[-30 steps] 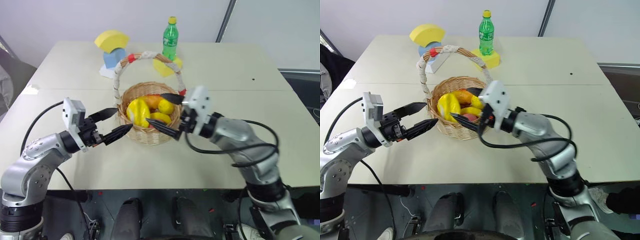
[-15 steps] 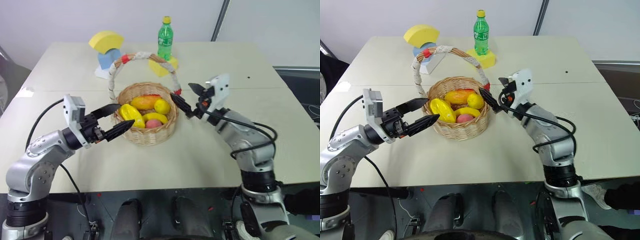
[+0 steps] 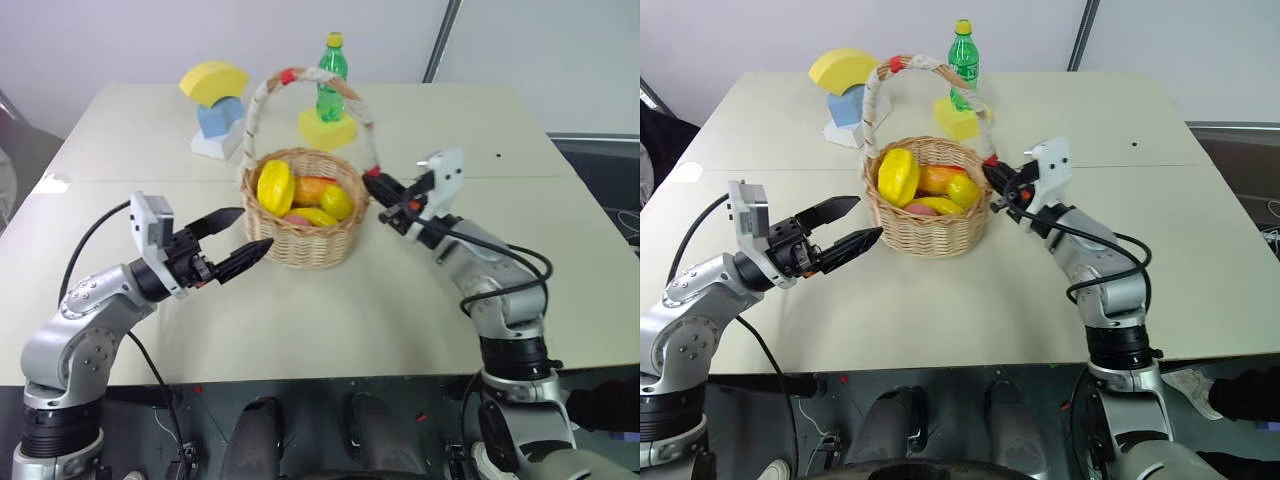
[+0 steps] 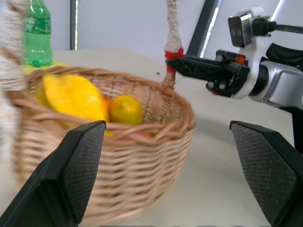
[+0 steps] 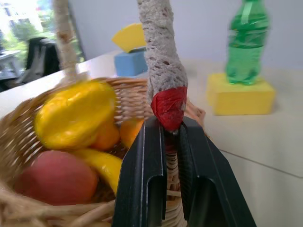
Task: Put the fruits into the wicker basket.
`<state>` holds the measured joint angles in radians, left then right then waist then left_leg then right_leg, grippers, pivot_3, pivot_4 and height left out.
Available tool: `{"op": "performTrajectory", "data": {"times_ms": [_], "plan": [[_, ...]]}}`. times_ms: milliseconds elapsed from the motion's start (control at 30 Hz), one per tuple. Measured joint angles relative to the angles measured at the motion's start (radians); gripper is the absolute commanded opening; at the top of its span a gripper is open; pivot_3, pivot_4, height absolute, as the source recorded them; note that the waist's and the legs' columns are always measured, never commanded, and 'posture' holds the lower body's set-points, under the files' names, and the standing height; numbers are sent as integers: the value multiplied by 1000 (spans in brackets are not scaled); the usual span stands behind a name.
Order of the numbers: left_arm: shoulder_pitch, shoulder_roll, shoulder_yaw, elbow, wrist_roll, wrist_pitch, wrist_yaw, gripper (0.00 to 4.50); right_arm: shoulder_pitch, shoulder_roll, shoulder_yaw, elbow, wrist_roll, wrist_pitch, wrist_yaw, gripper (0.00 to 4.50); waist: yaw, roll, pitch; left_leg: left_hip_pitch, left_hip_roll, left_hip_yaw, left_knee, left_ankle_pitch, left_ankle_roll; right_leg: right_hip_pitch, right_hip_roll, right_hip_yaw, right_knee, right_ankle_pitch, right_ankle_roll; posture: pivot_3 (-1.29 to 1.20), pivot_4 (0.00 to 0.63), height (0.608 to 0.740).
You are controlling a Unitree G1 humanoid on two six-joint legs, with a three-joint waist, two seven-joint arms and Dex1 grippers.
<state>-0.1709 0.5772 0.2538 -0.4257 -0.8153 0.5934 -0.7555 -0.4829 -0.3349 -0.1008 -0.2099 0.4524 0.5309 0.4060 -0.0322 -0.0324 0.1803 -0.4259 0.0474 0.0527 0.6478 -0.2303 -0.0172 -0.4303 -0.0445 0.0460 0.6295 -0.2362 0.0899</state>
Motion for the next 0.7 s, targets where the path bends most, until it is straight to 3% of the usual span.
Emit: {"op": "performTrajectory", "data": {"times_ms": [300, 600, 700], "plan": [[-103, -40, -73, 61, 24, -36, -12, 4500, 33, -184, -321, 13, -86, -102, -155, 31, 18, 0, 0, 0, -1, 1, 0, 0, 0, 0, 0, 0, -1, 0, 0, 0, 150, 740], [-190, -86, -132, 137, 80, -78, -33, 4500, 84, -198, -400, 229, -203, -172, -287, 31, 10, 3, 1, 1, 0, 1, 0, 0, 0, 0, 2, 2, 0, 0, 0, 0, 150, 740], [-192, -86, -141, 149, 94, -82, -42, 4500, 101, -198, -405, 225, -200, -172, -285, 1206, 11, 5, 2, 1, 0, 1, 0, 0, 0, 0, 2, 2, 0, 0, 1, 0, 150, 740]]}}
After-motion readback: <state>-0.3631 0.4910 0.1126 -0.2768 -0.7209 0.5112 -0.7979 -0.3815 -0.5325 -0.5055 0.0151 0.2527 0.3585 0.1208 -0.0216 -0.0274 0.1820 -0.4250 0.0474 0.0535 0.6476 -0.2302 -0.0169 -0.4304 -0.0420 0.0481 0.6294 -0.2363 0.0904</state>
